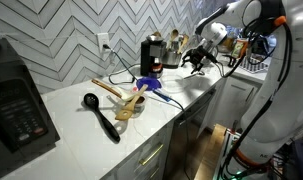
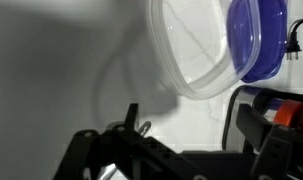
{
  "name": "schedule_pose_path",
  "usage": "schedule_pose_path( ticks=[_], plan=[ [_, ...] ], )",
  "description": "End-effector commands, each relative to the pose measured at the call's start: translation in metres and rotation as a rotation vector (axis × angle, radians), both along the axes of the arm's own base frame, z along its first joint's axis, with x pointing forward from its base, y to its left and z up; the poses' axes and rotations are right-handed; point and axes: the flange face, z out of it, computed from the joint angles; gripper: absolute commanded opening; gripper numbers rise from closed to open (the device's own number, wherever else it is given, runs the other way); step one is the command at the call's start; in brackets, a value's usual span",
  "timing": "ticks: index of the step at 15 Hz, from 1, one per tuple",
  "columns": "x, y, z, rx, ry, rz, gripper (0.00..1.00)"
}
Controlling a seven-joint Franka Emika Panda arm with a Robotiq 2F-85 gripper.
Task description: Remove the orange heart shaped bowl from the coffee maker rack and put it in the clear bowl
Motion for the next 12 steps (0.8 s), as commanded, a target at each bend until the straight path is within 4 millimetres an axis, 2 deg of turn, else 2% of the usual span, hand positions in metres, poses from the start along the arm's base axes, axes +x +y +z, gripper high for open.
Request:
schedule_pose_path(
  ticks=[1,5,8,12],
  plan=[
    [0.012,0.003,-0.006,-0.004,-0.115,0.055,1.0],
    [0.034,0.006,-0.012,0.003,-0.315,0.141,1.0],
    [0.042,-0.002,-0.016,0.004,-0.447,0.138,1.0],
    [0.051,-0.011,-0.031,0.03,-0.49,0.111,1.0]
  ],
)
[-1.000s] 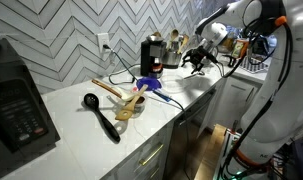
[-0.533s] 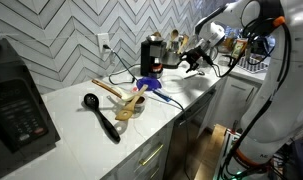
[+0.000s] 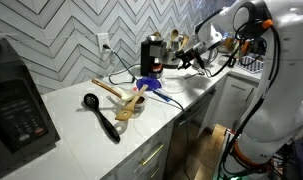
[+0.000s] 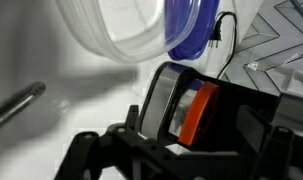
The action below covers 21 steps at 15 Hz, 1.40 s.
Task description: Remove the orange heart shaped bowl from the coffee maker rack and put it in the clear bowl
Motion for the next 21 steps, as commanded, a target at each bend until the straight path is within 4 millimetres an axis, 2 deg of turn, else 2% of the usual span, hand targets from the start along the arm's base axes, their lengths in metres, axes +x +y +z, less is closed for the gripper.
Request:
schedule_pose_path(
  ticks=[1,4,10,11,12,15,17,18,21],
  plan=[
    [0.007,-0.014,-0.018,0.029,-0.038,-0.01,1.0],
    [0.015,-0.017,-0.028,0.064,-0.07,-0.021,1.0],
    [0.038,-0.011,-0.045,0.096,-0.065,-0.006,1.0],
    [0.042,-0.01,-0.048,0.097,-0.07,0.003,0.98],
    [0.048,-0.008,-0.05,0.096,-0.075,0.009,0.9],
    [0.061,-0.001,-0.051,0.107,-0.09,0.028,0.75],
    [0.067,0.002,-0.052,0.108,-0.095,0.037,0.8],
    [0.069,0.003,-0.052,0.108,-0.096,0.039,0.77],
    [0.075,0.004,-0.051,0.116,-0.113,0.039,0.8]
  ],
)
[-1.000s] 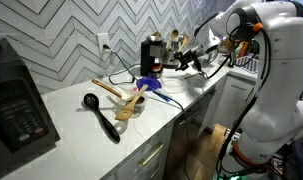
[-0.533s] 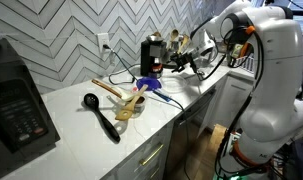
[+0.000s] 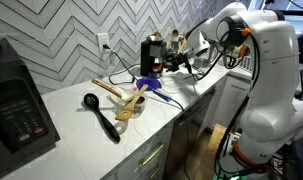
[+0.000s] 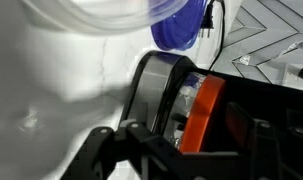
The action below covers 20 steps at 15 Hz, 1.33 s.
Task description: Remove the orange heart shaped bowl from the coffee maker rack and put it in the clear bowl
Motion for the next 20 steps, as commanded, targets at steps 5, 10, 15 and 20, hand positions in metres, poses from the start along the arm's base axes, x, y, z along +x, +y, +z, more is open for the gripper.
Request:
schedule_pose_path(
  ticks=[5,10,15,20],
  plan=[
    [0.008,-0.008,-0.002,0.049,-0.064,-0.033,0.75],
    [0.014,-0.009,-0.009,0.056,-0.073,-0.06,0.56],
    [0.016,-0.009,-0.017,0.065,-0.063,-0.076,0.53],
    [0.001,-0.012,-0.004,0.048,-0.069,-0.1,0.04]
  ],
)
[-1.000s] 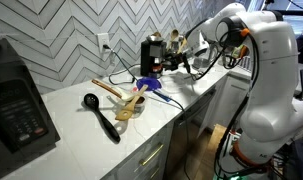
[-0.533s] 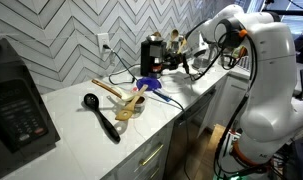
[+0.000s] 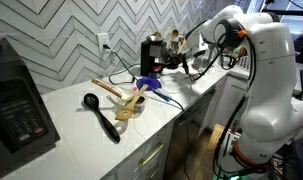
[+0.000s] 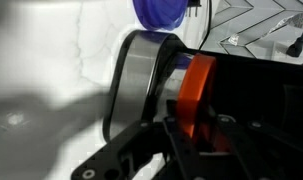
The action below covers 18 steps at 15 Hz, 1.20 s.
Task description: Remove the orange heart shaped bowl from the coffee maker rack and put it in the clear bowl
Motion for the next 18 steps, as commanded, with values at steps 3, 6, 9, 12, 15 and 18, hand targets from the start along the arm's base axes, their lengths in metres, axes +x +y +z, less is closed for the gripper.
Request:
schedule_pose_path(
  ticks=[3,6,9,12,15,18],
  plan=[
    [-0.023,-0.012,0.01,-0.009,-0.011,-0.046,0.06],
    [-0.037,-0.016,0.013,-0.001,0.003,-0.051,0.06],
    [-0.055,-0.016,0.019,0.057,0.039,-0.012,0.06],
    [-0.086,-0.013,0.024,0.148,0.139,0.087,0.06],
    [-0.117,-0.026,0.035,0.15,0.174,0.078,0.06],
    [-0.139,-0.03,0.043,0.169,0.175,0.108,0.06]
  ],
)
